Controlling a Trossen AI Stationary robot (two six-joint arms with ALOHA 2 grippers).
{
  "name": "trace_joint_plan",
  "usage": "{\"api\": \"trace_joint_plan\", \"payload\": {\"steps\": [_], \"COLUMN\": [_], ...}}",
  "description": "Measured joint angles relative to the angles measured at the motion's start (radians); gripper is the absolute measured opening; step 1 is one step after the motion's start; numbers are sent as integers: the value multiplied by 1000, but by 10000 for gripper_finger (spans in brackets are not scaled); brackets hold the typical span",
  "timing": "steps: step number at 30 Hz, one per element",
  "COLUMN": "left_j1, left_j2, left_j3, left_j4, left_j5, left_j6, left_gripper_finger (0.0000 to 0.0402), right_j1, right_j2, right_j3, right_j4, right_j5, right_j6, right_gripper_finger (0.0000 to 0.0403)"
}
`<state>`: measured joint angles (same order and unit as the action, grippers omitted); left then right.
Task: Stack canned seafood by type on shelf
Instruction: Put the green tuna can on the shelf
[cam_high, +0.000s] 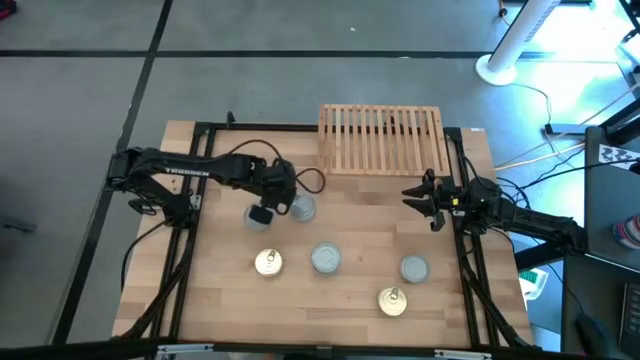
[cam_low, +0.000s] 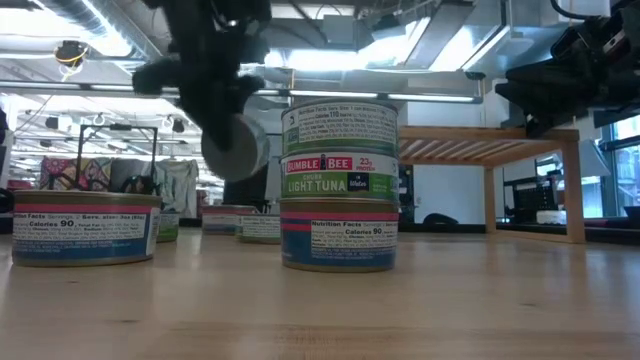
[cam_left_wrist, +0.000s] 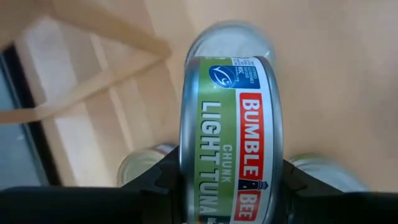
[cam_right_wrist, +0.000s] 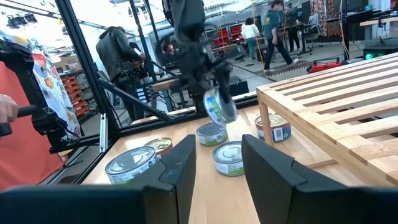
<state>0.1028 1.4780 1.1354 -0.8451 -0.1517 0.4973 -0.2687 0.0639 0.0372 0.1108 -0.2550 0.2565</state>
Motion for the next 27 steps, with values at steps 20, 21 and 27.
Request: {"api": "trace_joint_plan", "payload": {"steps": [20, 21, 27], "left_j1": [80, 86, 135], "left_j2": [0, 0, 13], "left_j3": [100, 100, 100], "left_j4": [487, 527, 753], "left_j5": [543, 543, 515], "left_j6": [-472, -507, -745], "left_gripper_finger": [126, 126, 126], "right_j1": [0, 0, 0], "right_j2": [0, 0, 0], "right_j3": [0, 0, 0], "right_j4": [106, 115, 129], "right_j5": [2, 4, 41], "right_j6": [-92, -105, -161], "right_gripper_finger": [131, 131, 131]}}
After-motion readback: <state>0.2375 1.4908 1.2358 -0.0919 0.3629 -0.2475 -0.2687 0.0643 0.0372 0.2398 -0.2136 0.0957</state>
